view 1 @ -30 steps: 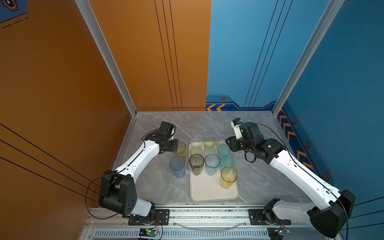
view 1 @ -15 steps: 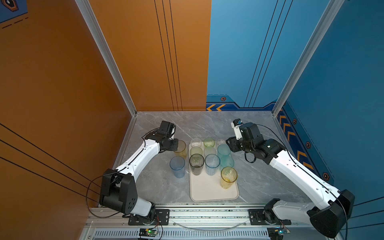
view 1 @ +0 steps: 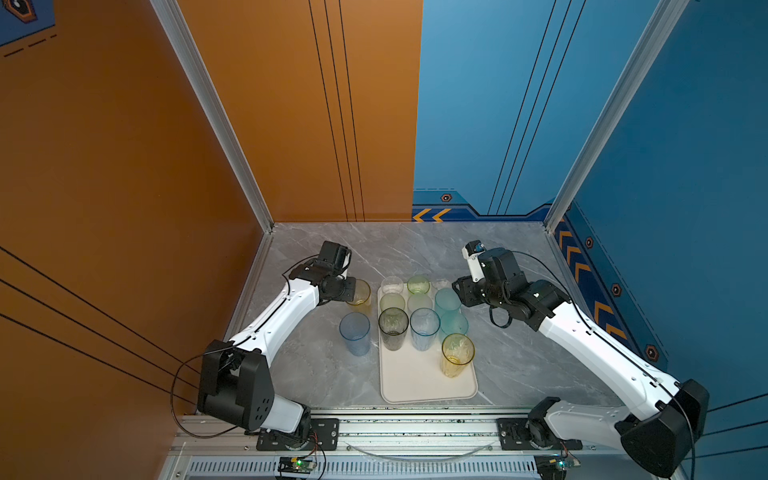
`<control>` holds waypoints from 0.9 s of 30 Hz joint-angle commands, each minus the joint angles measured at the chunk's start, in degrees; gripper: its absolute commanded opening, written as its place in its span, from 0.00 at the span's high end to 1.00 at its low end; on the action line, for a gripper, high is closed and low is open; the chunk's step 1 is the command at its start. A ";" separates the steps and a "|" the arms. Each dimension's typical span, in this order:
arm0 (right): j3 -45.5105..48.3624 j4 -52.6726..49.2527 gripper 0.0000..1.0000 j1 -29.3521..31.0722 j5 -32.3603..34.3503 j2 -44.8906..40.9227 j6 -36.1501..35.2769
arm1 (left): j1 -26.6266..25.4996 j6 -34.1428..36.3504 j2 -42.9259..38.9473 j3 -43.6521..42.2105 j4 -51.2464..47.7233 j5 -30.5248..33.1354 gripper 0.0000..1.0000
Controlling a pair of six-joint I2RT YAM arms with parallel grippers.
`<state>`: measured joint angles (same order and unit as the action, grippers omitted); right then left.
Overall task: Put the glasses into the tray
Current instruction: 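Lift the yellow cup with the left gripper and carry it over the tray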
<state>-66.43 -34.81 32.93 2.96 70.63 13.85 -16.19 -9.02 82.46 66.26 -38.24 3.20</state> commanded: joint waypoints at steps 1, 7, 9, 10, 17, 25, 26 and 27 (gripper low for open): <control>0.95 0.88 0.50 -0.30 -0.61 -1.37 0.94 | -0.25 0.84 -3.56 1.89 -0.70 2.55 0.96; 1.66 1.23 0.51 -0.40 -0.16 -1.90 1.18 | -0.48 2.39 -8.05 4.45 -0.74 3.30 0.96; 1.68 1.41 0.51 -0.39 -0.27 -2.07 1.27 | -0.51 3.00 -9.48 6.12 -1.42 3.22 0.96; 1.69 1.50 0.51 -0.40 -0.27 -2.16 1.25 | -0.53 3.24 -10.20 7.13 -1.91 2.86 0.96; 1.97 2.45 0.51 -0.89 0.56 -2.51 1.34 | -0.93 4.57 -18.48 13.71 -3.60 -5.46 0.94; 1.87 3.24 0.51 -1.13 -0.58 -3.17 2.51 | -2.16 4.73 -23.79 18.68 -8.88 -20.75 0.93; 1.84 3.31 0.51 -1.16 -0.53 -3.49 2.60 | -2.39 4.54 -24.27 18.89 -9.33 -22.79 0.93; 1.88 3.43 0.51 -1.14 -0.43 -3.88 2.67 | -2.62 4.45 -24.74 18.98 -9.97 -24.52 0.93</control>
<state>-65.06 -32.34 32.12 2.98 68.75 15.33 -18.09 -5.15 58.52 83.81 -45.34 -12.47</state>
